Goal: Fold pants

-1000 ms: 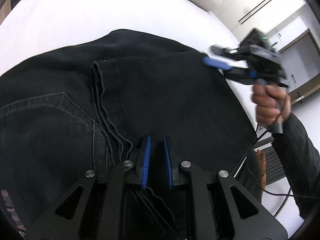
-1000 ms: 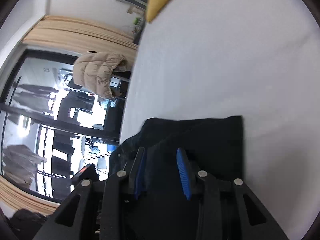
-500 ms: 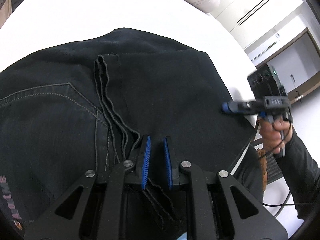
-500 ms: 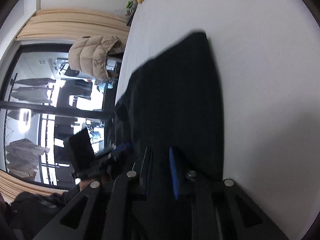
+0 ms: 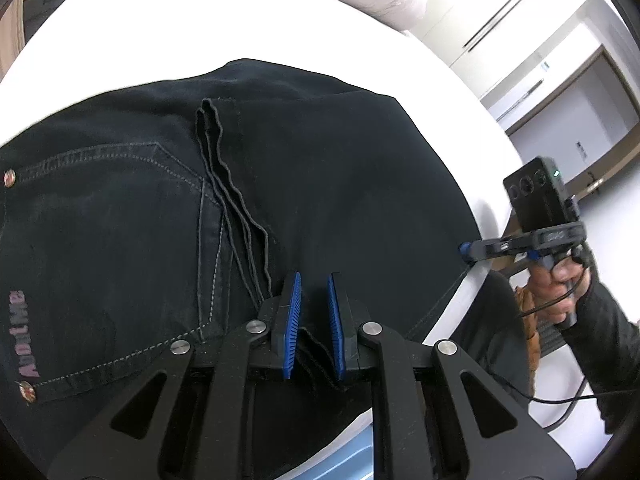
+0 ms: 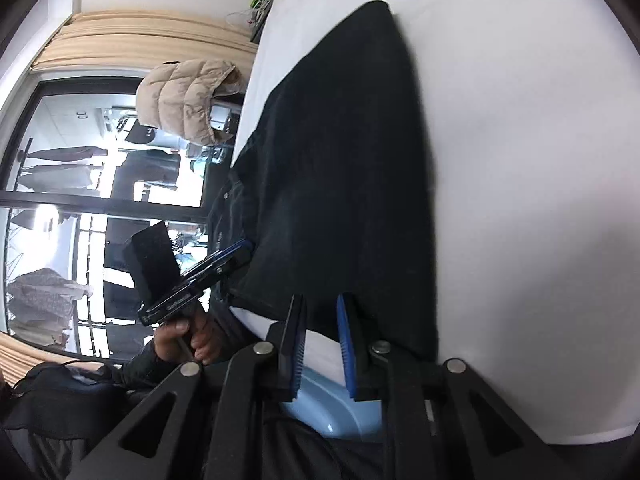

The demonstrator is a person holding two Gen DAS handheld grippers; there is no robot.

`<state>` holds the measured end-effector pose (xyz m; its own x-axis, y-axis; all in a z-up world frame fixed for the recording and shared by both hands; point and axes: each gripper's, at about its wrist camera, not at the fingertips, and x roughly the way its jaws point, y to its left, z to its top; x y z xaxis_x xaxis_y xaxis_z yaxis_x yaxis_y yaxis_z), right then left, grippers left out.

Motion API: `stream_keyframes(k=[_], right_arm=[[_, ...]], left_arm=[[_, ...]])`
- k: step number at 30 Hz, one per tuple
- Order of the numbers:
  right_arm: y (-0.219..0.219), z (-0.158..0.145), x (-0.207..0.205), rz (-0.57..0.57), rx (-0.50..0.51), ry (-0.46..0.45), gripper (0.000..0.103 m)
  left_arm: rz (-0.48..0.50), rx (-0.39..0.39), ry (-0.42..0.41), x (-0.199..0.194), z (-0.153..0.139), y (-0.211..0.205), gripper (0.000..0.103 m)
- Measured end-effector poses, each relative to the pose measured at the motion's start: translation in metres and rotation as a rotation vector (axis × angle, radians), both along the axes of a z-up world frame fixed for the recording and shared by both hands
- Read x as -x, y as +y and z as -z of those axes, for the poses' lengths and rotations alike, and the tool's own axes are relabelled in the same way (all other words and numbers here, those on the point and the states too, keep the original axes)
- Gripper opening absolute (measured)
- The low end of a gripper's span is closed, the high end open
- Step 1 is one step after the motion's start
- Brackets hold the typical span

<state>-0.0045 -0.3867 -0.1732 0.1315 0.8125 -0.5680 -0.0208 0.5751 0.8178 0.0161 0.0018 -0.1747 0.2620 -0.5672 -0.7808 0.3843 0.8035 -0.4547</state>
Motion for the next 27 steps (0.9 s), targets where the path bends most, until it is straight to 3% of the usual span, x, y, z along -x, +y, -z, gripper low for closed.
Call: stream_keyframes(k=[1,5,7,9,10,11,12,13,15,16,19,23,27], right_arm=[[0.000,0.003,-0.001,0.005,0.009,0.000,0.000],[-0.008,0.014,0.007,0.072,-0.057,0.009,0.000],[-0.004,0.002,0.009,0.086,-0.020,-0.011,0.003],[-0.002,-0.019,0.013,0.110,0.006,-0.058,0.036],[-0.001,-0.033,0.015,0.141,-0.006,-0.094,0.065],[0.000,-0.047,0.018,0.177,-0.023,-0.136,0.084],[0.003,-0.063,0.021,0.215,-0.046,-0.194,0.088],[0.008,-0.075,0.021,0.224,-0.069,-0.242,0.089],[0.025,-0.091,0.016,0.207,-0.112,-0.296,0.089],[0.033,-0.093,0.013,0.197,-0.133,-0.299,0.088],[0.068,-0.092,-0.007,0.155,-0.182,-0.291,0.088],[0.116,-0.077,-0.031,0.106,-0.217,-0.261,0.081],[0.143,-0.065,-0.047,0.090,-0.241,-0.234,0.075]], left_arm=[[-0.007,0.026,0.010,-0.002,0.002,0.005,0.014],[-0.018,0.136,0.024,-0.002,0.013,0.020,0.013],[-0.031,0.152,0.033,-0.001,0.006,0.023,0.014],[-0.068,0.138,0.030,0.005,-0.007,0.033,0.014],[-0.078,0.146,0.019,0.011,-0.016,0.039,0.014],[-0.090,0.169,-0.007,0.021,-0.028,0.052,0.014],[-0.113,0.183,-0.033,0.030,-0.037,0.064,0.014],[-0.132,0.197,-0.050,0.036,-0.041,0.075,0.021],[-0.216,0.242,-0.074,0.052,-0.051,0.109,0.069],[-0.312,0.279,-0.087,0.064,-0.053,0.134,0.101],[-0.543,0.374,-0.093,0.090,-0.050,0.195,0.103],[-0.725,0.513,-0.017,0.122,-0.031,0.249,0.103],[-0.823,0.550,0.047,0.137,-0.009,0.270,0.103]])
